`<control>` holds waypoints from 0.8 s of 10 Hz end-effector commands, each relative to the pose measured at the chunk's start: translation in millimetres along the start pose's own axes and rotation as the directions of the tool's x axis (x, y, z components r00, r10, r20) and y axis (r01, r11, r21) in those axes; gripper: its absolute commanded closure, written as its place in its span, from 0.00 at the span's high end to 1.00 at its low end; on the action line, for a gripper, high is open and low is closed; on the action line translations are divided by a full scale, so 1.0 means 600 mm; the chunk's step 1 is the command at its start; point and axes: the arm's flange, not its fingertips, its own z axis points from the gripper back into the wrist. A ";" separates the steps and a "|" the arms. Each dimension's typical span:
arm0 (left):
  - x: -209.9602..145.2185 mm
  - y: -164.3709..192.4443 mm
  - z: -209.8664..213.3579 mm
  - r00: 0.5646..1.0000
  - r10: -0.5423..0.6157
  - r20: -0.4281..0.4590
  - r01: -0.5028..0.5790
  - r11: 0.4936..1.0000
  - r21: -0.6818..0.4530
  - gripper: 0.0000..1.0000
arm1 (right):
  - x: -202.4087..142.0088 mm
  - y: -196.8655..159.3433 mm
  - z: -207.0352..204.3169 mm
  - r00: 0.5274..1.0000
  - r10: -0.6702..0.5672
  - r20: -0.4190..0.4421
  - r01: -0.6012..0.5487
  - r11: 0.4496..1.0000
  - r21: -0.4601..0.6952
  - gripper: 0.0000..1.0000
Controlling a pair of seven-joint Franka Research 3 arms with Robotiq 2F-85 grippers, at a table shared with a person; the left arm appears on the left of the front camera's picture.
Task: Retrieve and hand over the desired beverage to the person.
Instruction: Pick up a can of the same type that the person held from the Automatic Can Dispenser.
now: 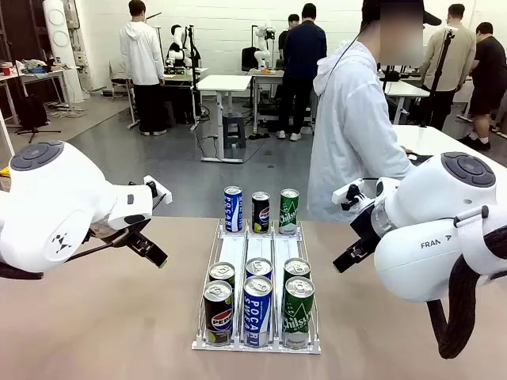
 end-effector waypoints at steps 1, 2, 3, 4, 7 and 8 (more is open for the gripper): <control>0.000 0.000 0.000 1.000 0.000 0.000 0.000 1.000 0.000 1.00 | 0.000 0.000 0.000 1.000 0.000 0.000 0.000 1.000 0.000 1.00; 0.000 0.000 0.000 1.000 0.000 0.000 0.000 1.000 0.000 1.00 | 0.000 0.000 0.000 1.000 0.000 0.000 0.000 1.000 0.000 1.00; 0.000 0.000 0.000 1.000 0.000 0.000 0.000 1.000 0.000 1.00 | 0.000 0.000 0.000 1.000 0.000 0.000 0.000 1.000 0.000 1.00; 0.000 0.000 0.000 1.000 0.000 0.000 0.000 1.000 0.000 1.00 | 0.000 0.000 0.000 1.000 0.000 0.000 0.000 1.000 0.000 1.00; 0.000 0.000 0.000 1.000 0.000 0.000 0.000 1.000 0.000 1.00 | 0.000 0.000 0.000 1.000 0.000 0.000 0.000 1.000 0.000 1.00; 0.000 0.000 0.000 1.000 0.000 0.000 0.000 1.000 0.000 1.00 | 0.000 0.000 0.000 1.000 0.000 0.000 0.000 1.000 0.000 1.00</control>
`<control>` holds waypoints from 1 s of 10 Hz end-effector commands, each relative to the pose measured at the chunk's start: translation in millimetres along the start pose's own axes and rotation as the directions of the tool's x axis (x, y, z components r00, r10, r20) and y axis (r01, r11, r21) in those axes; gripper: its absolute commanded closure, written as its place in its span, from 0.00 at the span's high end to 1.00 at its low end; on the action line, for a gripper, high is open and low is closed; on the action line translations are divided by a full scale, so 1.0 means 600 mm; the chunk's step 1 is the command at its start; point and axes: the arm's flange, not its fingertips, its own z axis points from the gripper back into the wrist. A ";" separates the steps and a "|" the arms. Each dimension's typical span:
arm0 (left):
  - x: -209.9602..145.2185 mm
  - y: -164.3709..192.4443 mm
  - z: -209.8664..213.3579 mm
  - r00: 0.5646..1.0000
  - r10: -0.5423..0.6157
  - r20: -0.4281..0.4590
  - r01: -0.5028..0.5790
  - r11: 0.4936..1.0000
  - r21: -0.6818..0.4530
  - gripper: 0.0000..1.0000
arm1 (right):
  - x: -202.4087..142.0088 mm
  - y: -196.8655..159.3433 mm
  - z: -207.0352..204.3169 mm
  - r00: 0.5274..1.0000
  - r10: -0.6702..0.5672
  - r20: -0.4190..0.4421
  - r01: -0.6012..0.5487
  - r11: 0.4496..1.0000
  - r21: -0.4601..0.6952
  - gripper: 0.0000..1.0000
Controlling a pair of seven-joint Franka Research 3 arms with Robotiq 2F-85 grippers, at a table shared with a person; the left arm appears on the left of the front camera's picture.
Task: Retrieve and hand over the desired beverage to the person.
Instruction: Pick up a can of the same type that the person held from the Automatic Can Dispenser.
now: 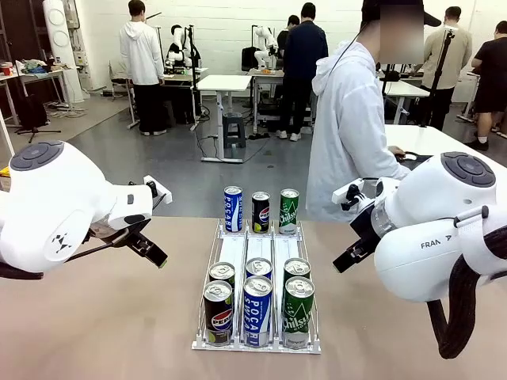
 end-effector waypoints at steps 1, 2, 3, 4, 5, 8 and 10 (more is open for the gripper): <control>0.000 0.000 0.000 1.000 0.000 0.000 0.000 1.000 0.000 1.00 | 0.000 0.000 0.000 1.000 -0.001 0.000 0.001 1.000 0.000 1.00; 0.000 0.000 0.000 1.000 0.000 0.000 0.000 1.000 0.000 1.00 | 0.000 0.000 0.000 1.000 -0.001 0.000 0.001 1.000 0.000 1.00; 0.000 0.000 0.000 1.000 0.000 0.000 0.000 1.000 0.000 1.00 | 0.000 0.000 0.000 1.000 -0.001 0.000 0.001 1.000 0.000 1.00; 0.000 0.000 0.000 1.000 0.000 0.000 0.000 1.000 0.000 1.00 | 0.000 0.000 0.000 1.000 -0.001 0.000 0.001 1.000 0.000 1.00; 0.000 0.000 0.000 1.000 0.000 0.000 0.000 1.000 0.000 1.00 | 0.000 0.000 0.000 1.000 -0.001 0.000 0.001 1.000 0.000 1.00; 0.000 0.000 0.000 1.000 0.000 0.000 0.000 1.000 0.000 1.00 | 0.000 0.000 0.000 1.000 0.000 0.000 0.000 1.000 0.000 1.00; 0.038 0.005 0.146 0.995 -0.068 0.072 0.060 0.993 0.106 1.00 | 0.002 0.030 0.159 0.996 0.037 0.076 -0.029 0.994 -0.110 1.00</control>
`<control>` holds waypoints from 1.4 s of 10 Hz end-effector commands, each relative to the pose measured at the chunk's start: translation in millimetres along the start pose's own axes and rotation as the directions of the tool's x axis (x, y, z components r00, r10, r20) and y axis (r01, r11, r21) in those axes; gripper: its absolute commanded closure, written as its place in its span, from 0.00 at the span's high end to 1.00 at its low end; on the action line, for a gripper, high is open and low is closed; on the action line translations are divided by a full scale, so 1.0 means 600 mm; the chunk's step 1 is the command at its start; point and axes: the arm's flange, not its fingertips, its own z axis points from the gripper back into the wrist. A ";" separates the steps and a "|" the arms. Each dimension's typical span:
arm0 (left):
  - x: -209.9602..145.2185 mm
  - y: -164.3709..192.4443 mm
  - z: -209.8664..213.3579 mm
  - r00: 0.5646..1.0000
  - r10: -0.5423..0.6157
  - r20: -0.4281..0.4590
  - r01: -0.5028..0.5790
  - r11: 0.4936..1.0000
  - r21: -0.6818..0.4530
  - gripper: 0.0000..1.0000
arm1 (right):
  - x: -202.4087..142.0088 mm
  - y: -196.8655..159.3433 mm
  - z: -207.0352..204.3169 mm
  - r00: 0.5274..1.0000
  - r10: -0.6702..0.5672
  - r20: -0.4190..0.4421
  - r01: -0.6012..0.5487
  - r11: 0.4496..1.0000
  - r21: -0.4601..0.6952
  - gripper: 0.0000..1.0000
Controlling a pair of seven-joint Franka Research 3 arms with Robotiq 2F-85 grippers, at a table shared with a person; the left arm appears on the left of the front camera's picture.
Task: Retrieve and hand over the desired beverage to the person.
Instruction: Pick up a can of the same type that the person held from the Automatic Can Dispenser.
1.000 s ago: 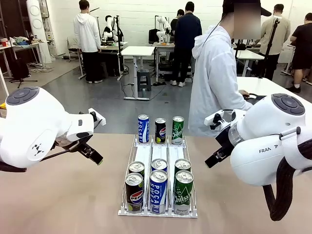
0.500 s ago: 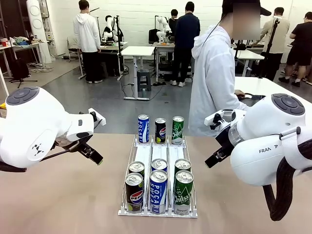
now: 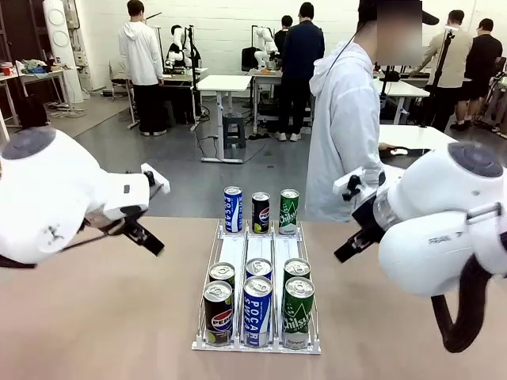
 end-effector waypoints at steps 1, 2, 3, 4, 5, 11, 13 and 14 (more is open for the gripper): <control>0.053 0.007 0.148 0.997 -0.057 0.057 0.051 0.993 0.102 1.00 | -0.007 0.017 0.177 1.000 -0.014 0.025 0.017 0.992 -0.123 1.00; 0.091 0.013 0.218 0.994 -0.089 0.056 0.082 0.989 0.127 1.00 | 0.011 0.010 0.253 0.999 -0.031 0.023 0.034 0.990 -0.135 1.00; 0.122 0.020 0.278 0.993 -0.102 0.065 0.094 0.990 0.108 1.00 | 0.030 0.013 0.332 1.000 -0.021 0.006 0.022 0.989 -0.145 1.00; 0.146 0.029 0.321 0.990 -0.114 0.080 0.106 0.990 0.090 1.00 | 0.049 0.017 0.384 0.999 -0.035 0.016 0.037 0.984 -0.175 1.00; 0.149 0.030 0.348 0.990 -0.108 0.089 0.100 0.991 0.093 1.00 | 0.059 0.020 0.410 0.999 -0.034 0.006 0.035 0.983 -0.179 1.00; 0.101 0.109 0.372 0.992 -0.011 0.128 0.047 0.957 -0.286 1.00 | 0.008 -0.108 0.428 0.997 -0.058 0.046 0.040 0.949 0.311 1.00; 0.047 0.213 0.370 0.985 0.069 0.158 0.028 0.841 -0.541 1.00 | -0.056 -0.221 0.399 0.982 -0.170 0.076 0.107 0.849 0.517 1.00; 0.016 0.252 0.372 0.975 0.137 0.175 -0.013 0.823 -0.568 1.00 | -0.089 -0.261 0.381 0.964 -0.255 0.078 0.172 0.818 0.549 1.00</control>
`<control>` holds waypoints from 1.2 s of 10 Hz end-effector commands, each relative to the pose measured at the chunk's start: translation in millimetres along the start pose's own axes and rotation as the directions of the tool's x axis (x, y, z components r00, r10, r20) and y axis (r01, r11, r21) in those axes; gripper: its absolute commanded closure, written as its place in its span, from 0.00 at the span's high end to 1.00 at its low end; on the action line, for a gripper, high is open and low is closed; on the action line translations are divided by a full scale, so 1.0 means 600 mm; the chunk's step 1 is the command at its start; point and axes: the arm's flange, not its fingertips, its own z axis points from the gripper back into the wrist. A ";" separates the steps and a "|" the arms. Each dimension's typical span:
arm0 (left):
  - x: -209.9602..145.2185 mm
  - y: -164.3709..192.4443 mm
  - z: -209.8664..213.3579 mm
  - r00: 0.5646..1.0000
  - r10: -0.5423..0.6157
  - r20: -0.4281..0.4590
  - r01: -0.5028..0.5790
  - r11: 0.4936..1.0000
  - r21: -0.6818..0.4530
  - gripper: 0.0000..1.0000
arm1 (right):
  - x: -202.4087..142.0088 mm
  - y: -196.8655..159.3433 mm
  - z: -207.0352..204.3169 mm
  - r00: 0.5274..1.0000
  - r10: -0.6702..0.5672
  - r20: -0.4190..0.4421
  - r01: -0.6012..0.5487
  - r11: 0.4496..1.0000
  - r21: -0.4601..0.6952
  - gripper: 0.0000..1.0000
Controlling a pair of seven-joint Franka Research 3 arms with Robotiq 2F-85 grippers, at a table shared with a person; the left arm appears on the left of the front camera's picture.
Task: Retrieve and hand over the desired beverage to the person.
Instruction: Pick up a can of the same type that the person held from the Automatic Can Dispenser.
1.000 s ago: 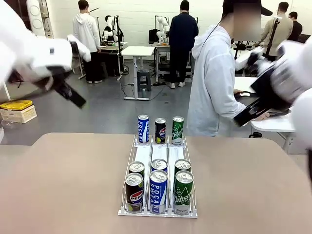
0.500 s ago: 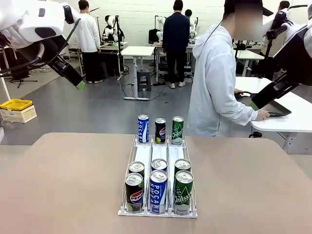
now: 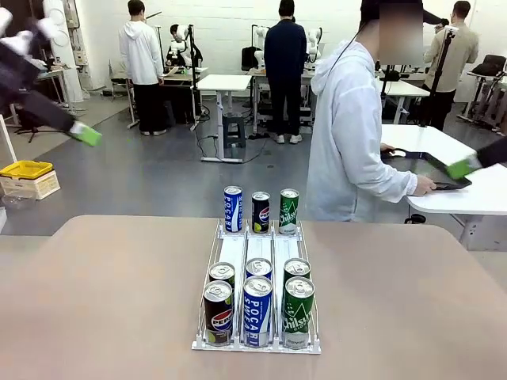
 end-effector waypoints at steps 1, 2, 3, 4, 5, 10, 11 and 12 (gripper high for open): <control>-0.027 0.045 0.062 0.991 0.131 -0.009 -0.132 0.989 -0.065 1.00 | -0.025 -0.063 0.029 0.989 -0.149 0.005 0.147 0.983 0.112 1.00; -0.055 0.071 0.088 0.981 0.191 0.036 -0.189 0.981 -0.054 1.00 | -0.052 -0.101 0.051 0.978 -0.199 0.062 0.190 0.973 0.130 1.00; -0.081 0.084 0.115 0.967 0.241 0.081 -0.238 0.970 -0.042 1.00 | -0.077 -0.130 0.070 0.961 -0.247 0.129 0.226 0.962 0.154 1.00; -0.105 0.094 0.136 0.953 0.281 0.111 -0.280 0.960 -0.027 1.00 | -0.099 -0.153 0.089 0.940 -0.286 0.188 0.257 0.952 0.164 1.00; -0.115 0.104 0.153 0.942 0.310 0.129 -0.313 0.950 -0.003 1.00 | -0.112 -0.159 0.104 0.927 -0.300 0.226 0.269 0.950 0.160 1.00; -0.136 0.119 0.172 0.937 0.327 0.125 -0.330 0.944 0.004 1.00 | -0.120 -0.165 0.120 0.921 -0.321 0.221 0.294 0.944 0.147 1.00; -0.136 0.119 0.172 0.937 0.327 0.125 -0.330 0.944 0.004 1.00 | -0.120 -0.165 0.120 0.921 -0.321 0.221 0.294 0.944 0.147 1.00; -0.136 0.119 0.172 0.937 0.327 0.125 -0.330 0.944 0.004 1.00 | -0.120 -0.165 0.120 0.921 -0.321 0.221 0.294 0.944 0.147 1.00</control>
